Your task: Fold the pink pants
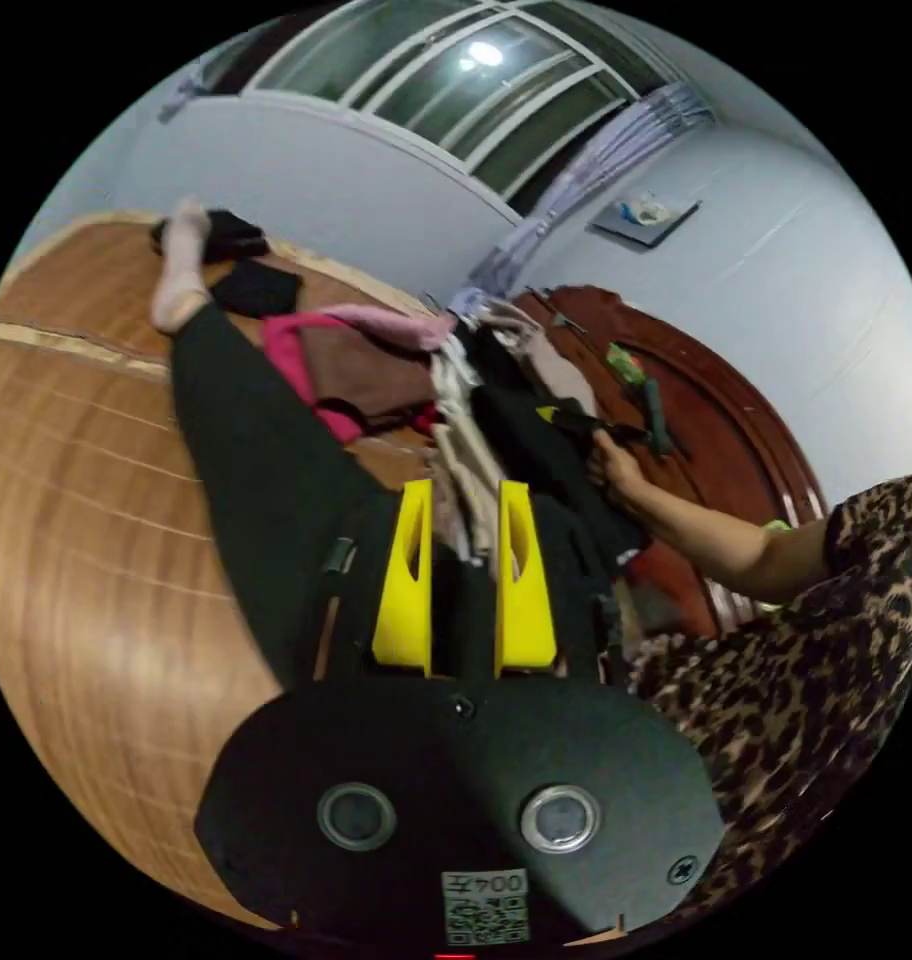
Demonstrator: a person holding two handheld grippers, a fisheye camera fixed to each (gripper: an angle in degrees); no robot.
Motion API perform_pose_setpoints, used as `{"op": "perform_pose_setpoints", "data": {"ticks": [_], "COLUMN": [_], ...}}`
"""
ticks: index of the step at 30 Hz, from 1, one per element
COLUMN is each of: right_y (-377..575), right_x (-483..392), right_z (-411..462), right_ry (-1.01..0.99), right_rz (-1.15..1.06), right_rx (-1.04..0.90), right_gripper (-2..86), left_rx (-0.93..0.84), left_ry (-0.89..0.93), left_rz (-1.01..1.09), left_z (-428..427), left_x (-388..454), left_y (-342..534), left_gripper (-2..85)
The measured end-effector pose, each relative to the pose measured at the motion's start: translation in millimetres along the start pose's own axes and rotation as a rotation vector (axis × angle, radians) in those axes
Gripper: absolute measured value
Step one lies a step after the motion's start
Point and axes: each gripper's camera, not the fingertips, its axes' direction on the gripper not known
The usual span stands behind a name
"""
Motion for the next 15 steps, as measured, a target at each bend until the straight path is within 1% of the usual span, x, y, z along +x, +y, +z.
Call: {"op": "perform_pose_setpoints", "data": {"ticks": [1, 3, 4, 6, 7, 9, 11, 12, 14, 15], "right_y": [-2, -8, -9, -17, -19, -27, -34, -39, -46, -52], "right_x": [0, -5, -7, -10, -11, -17, -23, -27, -34, -38], "right_z": [0, 2, 2, 3, 3, 4, 5, 6, 8, 9], "right_ry": [-0.001, 0.012, 0.015, 0.014, 0.013, 0.017, 0.026, 0.034, 0.042, 0.043], "right_rz": [0.000, -0.011, -0.014, -0.014, -0.013, -0.014, -0.016, -0.016, -0.013, -0.011], "right_rx": [-0.002, -0.002, -0.001, -0.001, -0.001, -0.001, 0.000, 0.000, -0.002, -0.004], "right_gripper": [2.1, 1.9, 1.9, 2.1, 2.2, 2.5, 2.5, 2.4, 2.4, 2.6], "left_rx": [0.015, 0.021, 0.004, -0.062, -0.079, -0.138, -0.148, -0.173, -0.209, -0.198], "left_ry": [-0.059, -0.298, -0.351, -0.548, -0.600, -0.803, -0.903, -0.915, -0.873, -0.852], "left_rz": [-0.006, -0.068, -0.090, -0.176, -0.196, -0.261, -0.305, -0.332, -0.363, -0.338], "left_z": [-11, -46, -53, -72, -76, -87, -91, -90, -87, -88], "left_x": [-4, -27, -34, -54, -57, -63, -63, -66, -70, -64], "left_y": [9, 56, 70, 129, 144, 194, 218, 226, 229, 229], "left_gripper": [8.4, 7.7, 7.5, 6.3, 5.8, 3.7, 2.5, 2.0, 1.3, 0.9]}}
